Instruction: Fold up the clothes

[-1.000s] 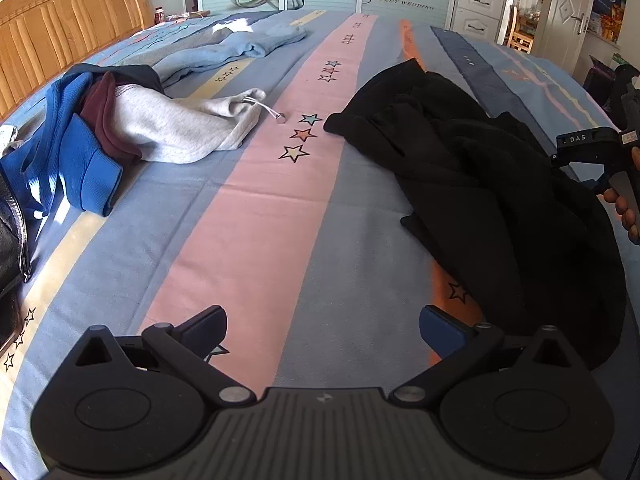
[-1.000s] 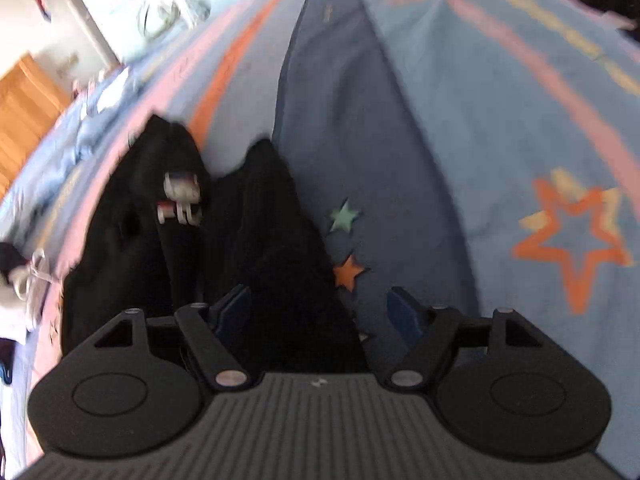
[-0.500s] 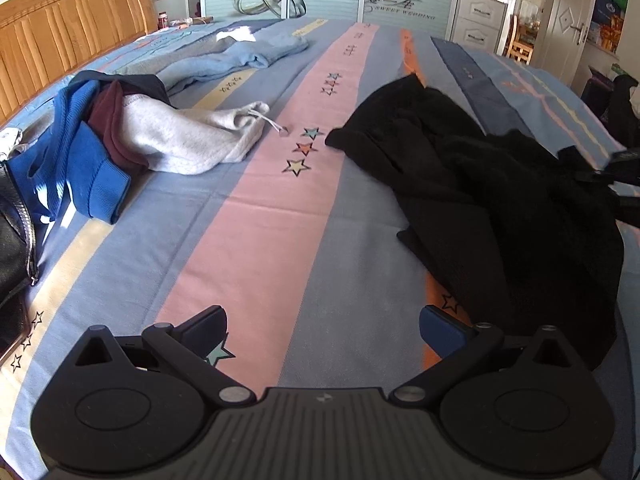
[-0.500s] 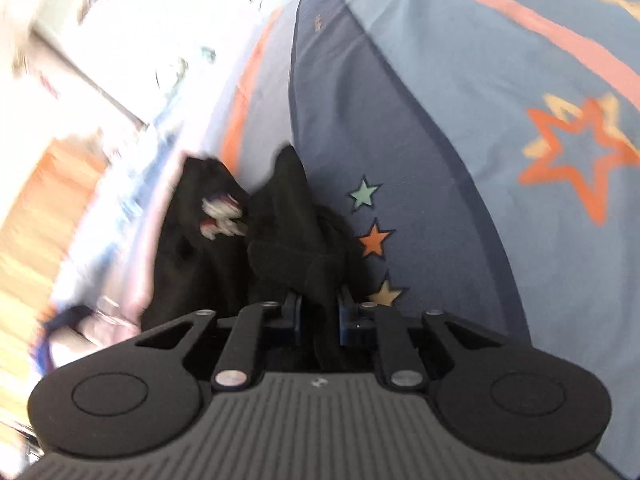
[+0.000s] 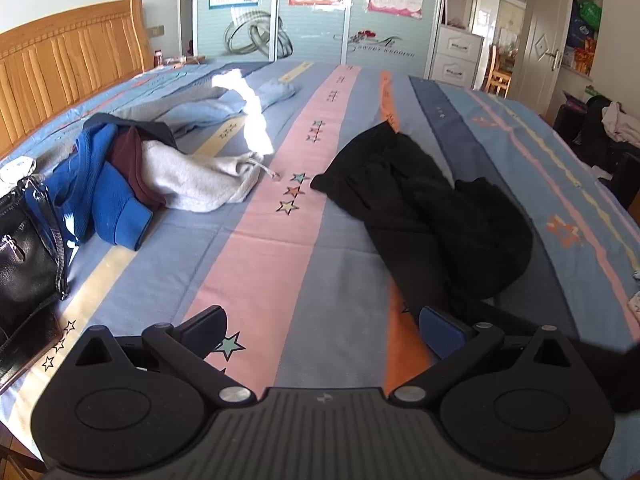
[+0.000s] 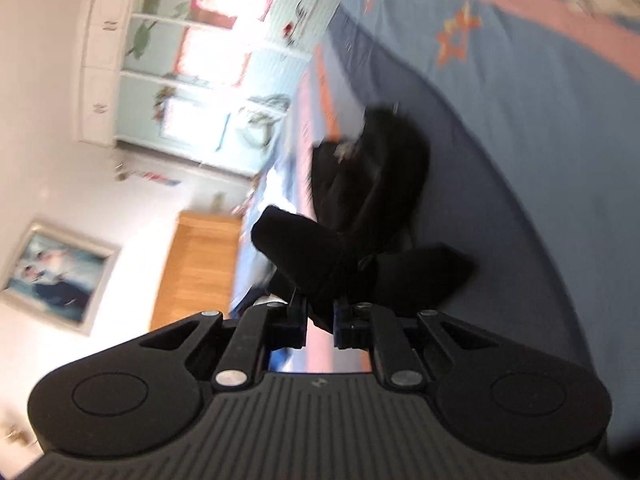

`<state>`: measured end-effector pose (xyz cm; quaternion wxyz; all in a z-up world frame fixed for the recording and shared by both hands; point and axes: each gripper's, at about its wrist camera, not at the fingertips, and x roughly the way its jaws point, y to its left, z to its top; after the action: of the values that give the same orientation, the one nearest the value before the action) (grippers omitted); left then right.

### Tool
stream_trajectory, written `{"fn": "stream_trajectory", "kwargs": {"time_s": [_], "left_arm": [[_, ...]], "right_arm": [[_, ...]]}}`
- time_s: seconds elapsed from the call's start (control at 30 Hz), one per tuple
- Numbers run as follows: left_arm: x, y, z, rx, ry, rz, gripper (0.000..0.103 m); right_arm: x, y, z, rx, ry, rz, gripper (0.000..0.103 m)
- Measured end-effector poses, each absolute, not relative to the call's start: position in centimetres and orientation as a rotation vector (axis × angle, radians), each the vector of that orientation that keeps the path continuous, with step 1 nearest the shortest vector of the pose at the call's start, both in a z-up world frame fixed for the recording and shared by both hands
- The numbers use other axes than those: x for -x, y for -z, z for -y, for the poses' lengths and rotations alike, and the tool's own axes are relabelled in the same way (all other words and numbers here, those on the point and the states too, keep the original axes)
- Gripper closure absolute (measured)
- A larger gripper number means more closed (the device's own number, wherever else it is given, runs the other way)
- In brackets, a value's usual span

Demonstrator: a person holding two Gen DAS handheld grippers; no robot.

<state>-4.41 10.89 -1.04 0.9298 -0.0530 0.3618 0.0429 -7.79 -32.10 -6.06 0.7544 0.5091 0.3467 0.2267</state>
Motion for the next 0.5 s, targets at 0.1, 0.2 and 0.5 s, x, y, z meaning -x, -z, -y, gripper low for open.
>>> {"fn": "stream_trajectory", "kwargs": {"time_s": [0.1,0.2,0.5], "left_arm": [[5.6,0.3,-10.8,0.098,-0.094,-0.725,0.001],[6.1,0.1,-11.1,0.089,-0.120,-0.734,0.001],[5.2,2.9,-12.1,0.109,-0.150,-0.829,0.001]], "right_arm": [[11.1,7.0,29.9,-1.091,-0.632,-0.874,0.085],[11.6,7.5,28.1,-0.998,-0.646,-0.991,0.067],[6.4,4.4,30.0,-0.717,-0.237,-0.753,0.038]]}}
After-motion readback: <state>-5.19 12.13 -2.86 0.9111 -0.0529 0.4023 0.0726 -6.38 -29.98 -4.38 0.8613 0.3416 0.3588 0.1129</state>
